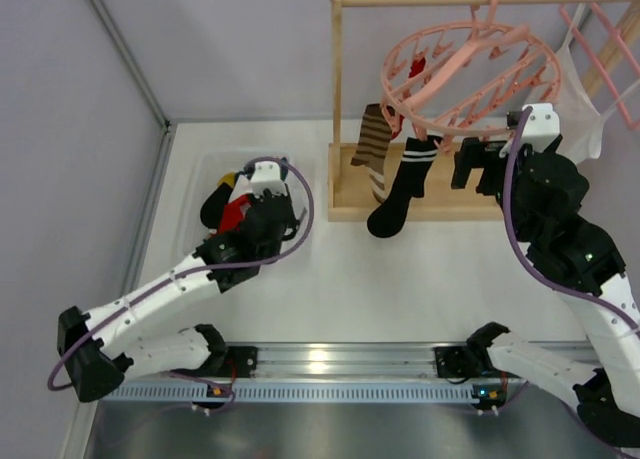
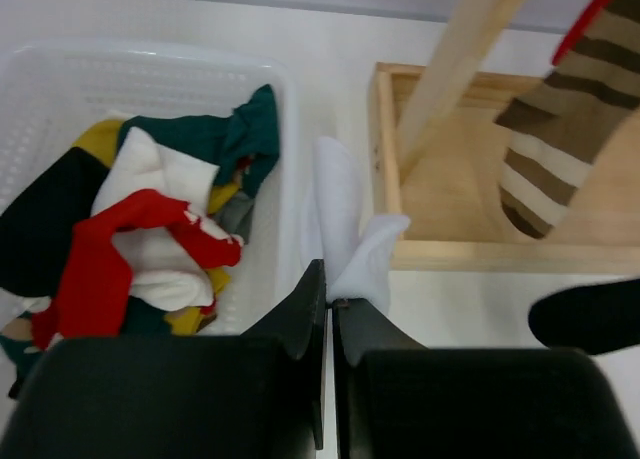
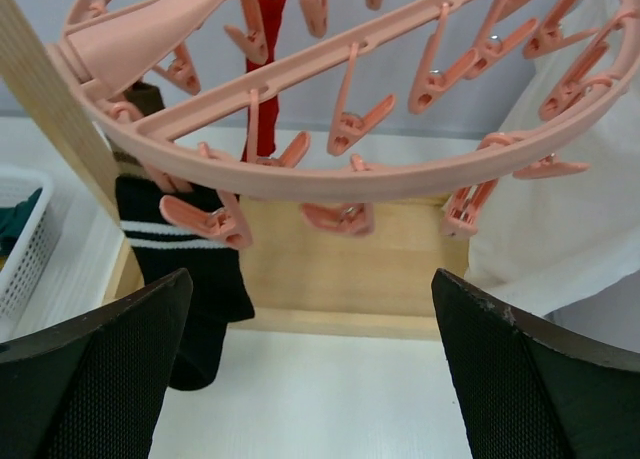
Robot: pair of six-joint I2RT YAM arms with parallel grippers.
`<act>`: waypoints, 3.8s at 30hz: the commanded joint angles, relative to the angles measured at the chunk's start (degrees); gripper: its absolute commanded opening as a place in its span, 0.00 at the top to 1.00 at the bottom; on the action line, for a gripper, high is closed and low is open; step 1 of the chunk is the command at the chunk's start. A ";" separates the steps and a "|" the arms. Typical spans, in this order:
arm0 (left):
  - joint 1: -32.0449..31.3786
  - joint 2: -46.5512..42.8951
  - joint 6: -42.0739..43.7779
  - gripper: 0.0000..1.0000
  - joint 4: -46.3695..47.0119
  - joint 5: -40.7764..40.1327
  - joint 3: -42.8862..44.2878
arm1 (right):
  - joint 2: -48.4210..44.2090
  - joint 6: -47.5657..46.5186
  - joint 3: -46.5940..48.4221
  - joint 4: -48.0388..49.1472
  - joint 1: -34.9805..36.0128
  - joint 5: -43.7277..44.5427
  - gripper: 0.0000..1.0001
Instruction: Remove the socks clipped to the hanger
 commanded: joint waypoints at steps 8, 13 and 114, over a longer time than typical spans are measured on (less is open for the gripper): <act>30.72 9.72 -3.20 1.00 -8.25 21.92 15.43 | -3.72 1.50 -1.91 -2.45 -0.87 -8.55 0.01; 38.82 19.57 -3.11 0.93 -8.25 27.91 21.69 | -4.77 1.50 -3.23 -2.19 -0.87 -8.38 0.01; -29.91 57.91 26.25 1.00 22.77 -2.67 42.09 | 8.06 1.50 13.20 -12.29 -0.87 -6.80 0.27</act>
